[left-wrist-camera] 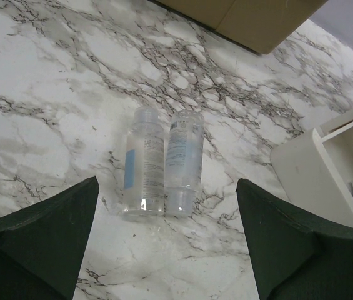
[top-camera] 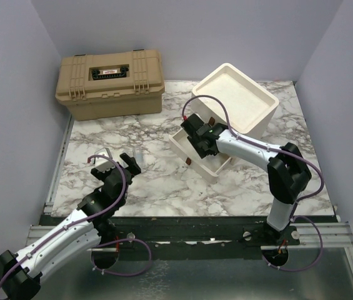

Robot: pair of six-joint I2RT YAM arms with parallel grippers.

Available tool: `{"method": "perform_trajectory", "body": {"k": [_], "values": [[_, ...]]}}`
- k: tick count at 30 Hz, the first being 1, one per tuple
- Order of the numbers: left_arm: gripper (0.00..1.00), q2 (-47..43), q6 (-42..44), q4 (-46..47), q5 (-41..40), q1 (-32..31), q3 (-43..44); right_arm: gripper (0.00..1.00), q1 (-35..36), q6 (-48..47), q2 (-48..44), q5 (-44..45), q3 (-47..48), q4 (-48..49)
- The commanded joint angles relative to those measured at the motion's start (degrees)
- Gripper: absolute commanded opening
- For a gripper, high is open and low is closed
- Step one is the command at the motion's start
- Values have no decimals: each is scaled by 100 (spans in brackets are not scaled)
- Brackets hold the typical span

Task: Organize the makeup
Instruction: Place the makeup in the drawer, then pick up the makeup from the center of the board.

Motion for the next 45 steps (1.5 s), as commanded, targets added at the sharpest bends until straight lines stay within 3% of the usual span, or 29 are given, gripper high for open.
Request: {"method": "perform_trajectory", "body": {"k": [1, 9, 16, 21, 30, 35, 40, 45], "values": [[93, 9, 20, 9, -88, 18, 117, 55, -13, 147, -420, -262, 283, -1], [92, 254, -360, -76, -214, 22, 404, 60, -17, 445, -736, -862, 797, 9], [93, 865, -765, -331, 238, 77, 771, 63, -5, 1284, -1217, -2222, 531, 1168], [96, 981, -803, -263, 778, 345, 782, 63, 60, 1994, -1353, -2441, 135, 1928], [99, 921, -431, 89, 3118, 2262, 768, 63, 368, 2520, -697, -2662, 607, 1815], [99, 1177, -426, -20, 3949, 3177, 912, 62, 593, 2860, -345, -2829, 735, 2132], [99, 1498, -617, 26, 4850, 3920, 899, 62, 888, 3094, 448, -2844, 1328, 2153], [99, 1511, -573, -105, 5022, 4123, 950, 62, 1001, 3332, 1309, -3182, 2128, 1696]]}}
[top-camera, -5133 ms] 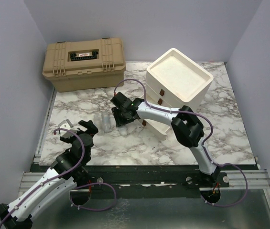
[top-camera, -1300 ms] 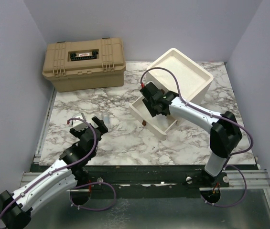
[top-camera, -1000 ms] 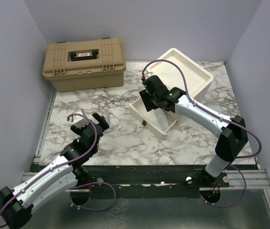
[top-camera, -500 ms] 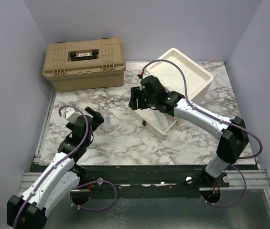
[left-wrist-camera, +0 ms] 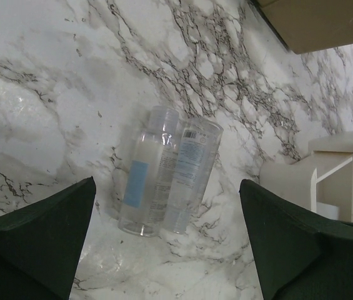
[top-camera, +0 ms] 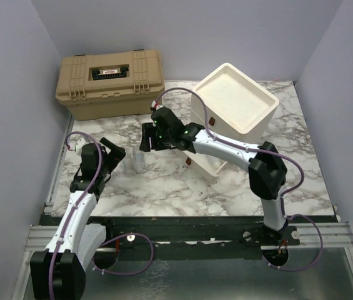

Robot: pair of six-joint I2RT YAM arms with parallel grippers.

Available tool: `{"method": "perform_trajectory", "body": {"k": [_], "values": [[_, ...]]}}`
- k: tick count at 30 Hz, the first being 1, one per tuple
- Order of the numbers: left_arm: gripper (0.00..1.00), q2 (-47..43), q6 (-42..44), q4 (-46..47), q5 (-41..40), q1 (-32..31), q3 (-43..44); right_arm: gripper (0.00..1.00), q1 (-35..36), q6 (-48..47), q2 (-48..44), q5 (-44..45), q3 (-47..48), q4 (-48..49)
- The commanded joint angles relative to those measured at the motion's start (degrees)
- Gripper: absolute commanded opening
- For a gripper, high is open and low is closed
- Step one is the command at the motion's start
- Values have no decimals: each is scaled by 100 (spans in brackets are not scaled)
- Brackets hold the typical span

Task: Organize the makeup
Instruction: Pick up the makeup from the center of the board.

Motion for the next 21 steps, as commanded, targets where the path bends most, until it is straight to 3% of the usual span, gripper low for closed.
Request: {"method": "perform_trajectory", "body": {"k": [1, 7, 11, 21], "values": [[99, -53, -43, -132, 575, 163, 186, 62, 116, 339, 613, -260, 582, -281], [99, -105, -118, -181, 547, 199, 128, 62, 194, 281, 1071, -349, 883, -351], [99, -70, -104, -175, 550, 217, 171, 62, 224, 103, 1594, -392, 1623, -1012], [99, -128, 464, -697, 167, 219, 617, 61, 229, 181, 1961, -305, 1710, -726]]}}
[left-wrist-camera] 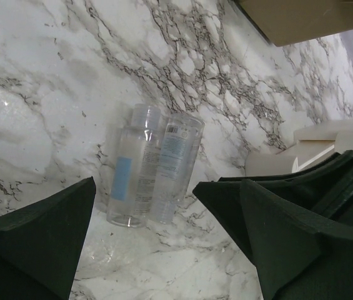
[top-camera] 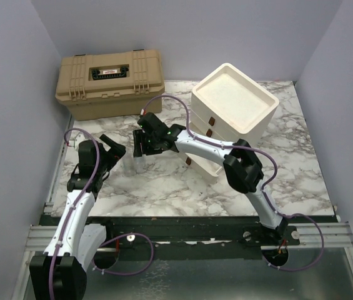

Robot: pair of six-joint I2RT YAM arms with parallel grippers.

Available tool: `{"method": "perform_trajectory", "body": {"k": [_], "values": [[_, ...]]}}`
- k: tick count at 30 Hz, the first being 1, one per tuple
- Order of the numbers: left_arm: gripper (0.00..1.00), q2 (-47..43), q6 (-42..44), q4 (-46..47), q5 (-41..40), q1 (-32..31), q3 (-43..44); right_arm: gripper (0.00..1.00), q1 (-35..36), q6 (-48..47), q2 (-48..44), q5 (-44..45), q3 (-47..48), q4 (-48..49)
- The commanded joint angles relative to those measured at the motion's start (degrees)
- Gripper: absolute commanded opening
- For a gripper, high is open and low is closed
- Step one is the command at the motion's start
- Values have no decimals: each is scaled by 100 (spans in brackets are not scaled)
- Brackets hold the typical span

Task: Organize the makeup
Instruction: Pick up the makeup from the center of the board.

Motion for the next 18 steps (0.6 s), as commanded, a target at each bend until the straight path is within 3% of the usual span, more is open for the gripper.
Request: {"method": "perform_trajectory", "body": {"k": [1, 6, 18], "values": [[99, -109, 391, -397, -281, 33, 337, 61, 61, -50, 403, -98, 309, -165], [99, -177, 396, -411, -285, 33, 335, 61, 63, -117, 857, -106, 818, -555], [99, -252, 385, -455, -283, 33, 254, 50, 70, -305, 951, 662, 556, -733]]}}
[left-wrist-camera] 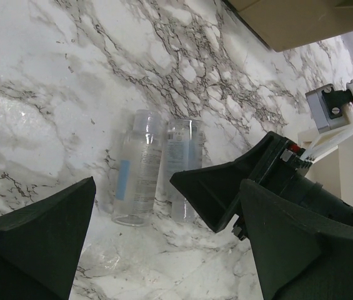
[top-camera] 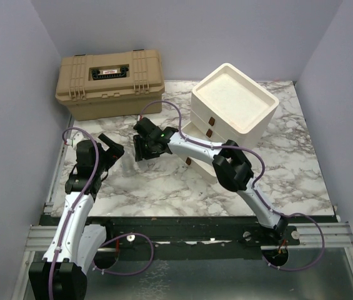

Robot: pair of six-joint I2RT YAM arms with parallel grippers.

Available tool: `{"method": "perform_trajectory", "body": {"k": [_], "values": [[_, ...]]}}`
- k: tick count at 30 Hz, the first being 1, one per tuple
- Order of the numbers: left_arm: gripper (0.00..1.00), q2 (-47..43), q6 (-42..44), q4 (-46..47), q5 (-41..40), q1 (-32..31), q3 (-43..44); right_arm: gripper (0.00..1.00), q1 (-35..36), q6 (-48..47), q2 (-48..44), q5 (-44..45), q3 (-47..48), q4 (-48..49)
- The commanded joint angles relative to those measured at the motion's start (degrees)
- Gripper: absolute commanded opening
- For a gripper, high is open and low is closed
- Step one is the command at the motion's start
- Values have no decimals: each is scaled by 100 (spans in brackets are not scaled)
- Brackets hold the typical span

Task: Organize the makeup
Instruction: Pick up the makeup from the center of the board.

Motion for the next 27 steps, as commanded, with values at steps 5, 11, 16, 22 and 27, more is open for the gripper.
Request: {"method": "perform_trajectory", "body": {"k": [5, 11, 16, 22, 27], "values": [[99, -30, 33, -135, -131, 31, -44, 50, 39, -231, 16, 658, -374, -251], [99, -31, -9, -134, -106, 31, -158, 49, 39, -345, -99, 720, -551, -201], [99, -15, -61, -134, -113, 31, -166, 44, 39, -480, -328, 793, -758, -129], [98, 36, -139, -126, -140, 31, -181, 40, 39, -760, -868, 989, -1192, 44], [98, 12, -185, -124, -141, 31, -235, 39, 39, -1094, -1123, 989, -1259, -20]]}}
